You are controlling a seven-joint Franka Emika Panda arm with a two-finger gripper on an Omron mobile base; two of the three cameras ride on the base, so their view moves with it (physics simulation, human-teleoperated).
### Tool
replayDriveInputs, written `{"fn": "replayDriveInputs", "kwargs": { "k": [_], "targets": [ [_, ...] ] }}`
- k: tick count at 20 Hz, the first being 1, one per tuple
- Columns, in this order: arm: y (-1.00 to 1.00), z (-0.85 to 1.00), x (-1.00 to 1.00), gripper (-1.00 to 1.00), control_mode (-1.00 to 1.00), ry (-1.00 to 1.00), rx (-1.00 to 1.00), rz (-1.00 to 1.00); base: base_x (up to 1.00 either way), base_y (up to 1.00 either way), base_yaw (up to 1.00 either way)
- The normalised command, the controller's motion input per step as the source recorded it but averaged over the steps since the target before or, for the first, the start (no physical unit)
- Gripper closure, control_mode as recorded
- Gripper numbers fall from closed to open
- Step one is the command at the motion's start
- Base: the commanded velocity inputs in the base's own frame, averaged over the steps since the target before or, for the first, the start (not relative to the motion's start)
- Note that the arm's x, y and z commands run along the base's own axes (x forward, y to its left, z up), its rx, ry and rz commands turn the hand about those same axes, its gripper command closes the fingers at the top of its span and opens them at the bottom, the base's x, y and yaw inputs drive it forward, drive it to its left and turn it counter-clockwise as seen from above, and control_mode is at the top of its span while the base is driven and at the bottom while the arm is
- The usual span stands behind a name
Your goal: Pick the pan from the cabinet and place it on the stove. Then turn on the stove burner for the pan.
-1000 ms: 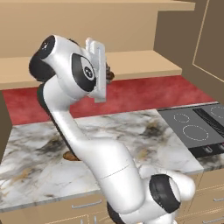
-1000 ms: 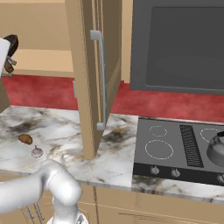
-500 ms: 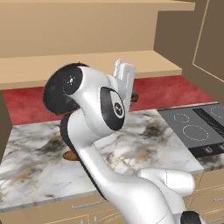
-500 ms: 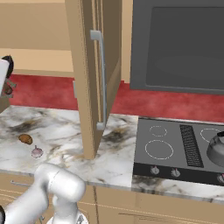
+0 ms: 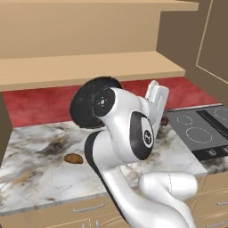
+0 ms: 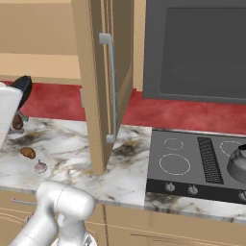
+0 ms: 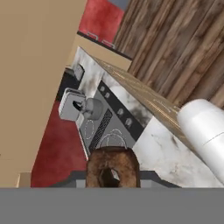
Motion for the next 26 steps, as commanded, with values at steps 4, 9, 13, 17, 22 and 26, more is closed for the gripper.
{"fn": "replayDriveInputs", "kwargs": {
  "k": [4,9,13,17,22,26],
  "targets": [
    [-0.6,-0.13,-0.21,1.0,-1.0,0.0,0.11,-0.27,0.0,0.0,0.0],
    [-0.45,-0.21,-0.32,1.0,-1.0,0.01,0.1,-0.3,0.0,0.0,0.0],
    [-0.3,-0.16,-0.4,1.0,-1.0,0.01,0.11,-0.35,0.0,0.0,0.0],
    [-0.32,-0.1,-0.4,1.0,-1.0,0.0,0.11,-0.38,0.0,0.0,0.0],
    [-0.23,-0.12,-0.23,1.0,-1.0,0.0,0.06,-0.3,0.0,0.0,0.0],
    [0.0,-0.17,0.0,1.0,-1.0,0.0,0.0,-0.07,0.0,0.0,0.0]
  ]
}}
